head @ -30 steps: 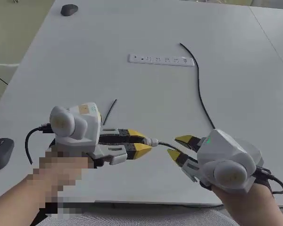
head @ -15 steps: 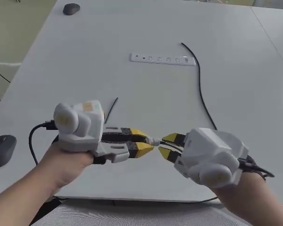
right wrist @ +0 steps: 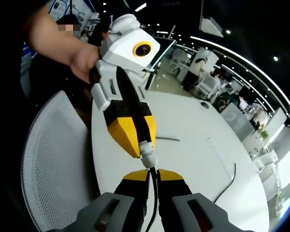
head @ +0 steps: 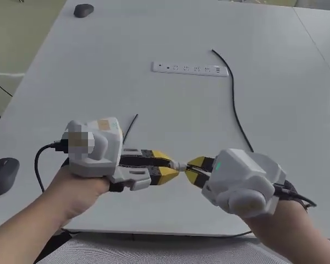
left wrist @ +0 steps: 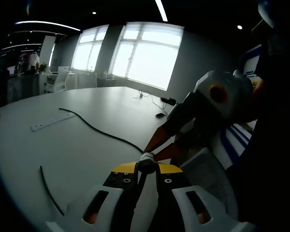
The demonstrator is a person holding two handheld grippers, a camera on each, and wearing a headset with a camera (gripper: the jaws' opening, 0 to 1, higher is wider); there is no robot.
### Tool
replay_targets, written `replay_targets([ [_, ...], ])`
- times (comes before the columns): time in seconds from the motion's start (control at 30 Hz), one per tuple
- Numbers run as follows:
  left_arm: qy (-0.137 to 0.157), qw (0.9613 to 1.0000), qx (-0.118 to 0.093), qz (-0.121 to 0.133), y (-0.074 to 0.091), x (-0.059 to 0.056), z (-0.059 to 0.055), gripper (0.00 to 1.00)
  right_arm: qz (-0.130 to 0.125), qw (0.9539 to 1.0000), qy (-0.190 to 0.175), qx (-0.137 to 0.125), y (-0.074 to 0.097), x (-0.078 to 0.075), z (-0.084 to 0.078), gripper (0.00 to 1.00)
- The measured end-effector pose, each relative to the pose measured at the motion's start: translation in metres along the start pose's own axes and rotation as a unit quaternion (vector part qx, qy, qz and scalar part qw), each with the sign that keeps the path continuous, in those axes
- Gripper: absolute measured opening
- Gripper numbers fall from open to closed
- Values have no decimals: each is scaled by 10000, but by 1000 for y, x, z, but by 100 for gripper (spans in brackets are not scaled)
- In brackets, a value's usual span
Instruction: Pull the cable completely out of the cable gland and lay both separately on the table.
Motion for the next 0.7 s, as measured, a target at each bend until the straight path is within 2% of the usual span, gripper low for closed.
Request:
replay_targets([
  [0.53, 24, 10000, 50, -19, -3, 0, -2, 15, -67, 9989, -447, -128, -2, -3, -10, 1],
  [0.7, 18, 10000, 29, -12, -3, 1, -1, 15, -142, 9977, -616, -253, -1, -5, -13, 1],
])
Point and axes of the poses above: the centre of the closed fingertips' face, and the gripper's own axes: y roughly backward along the fingers, x roughly to its left, z roughly out of its top, the point moved 8 cm from there along y, roughly backward along the fingers, and after that the axes turned 15 degrees about z, right-handed, at the moved point
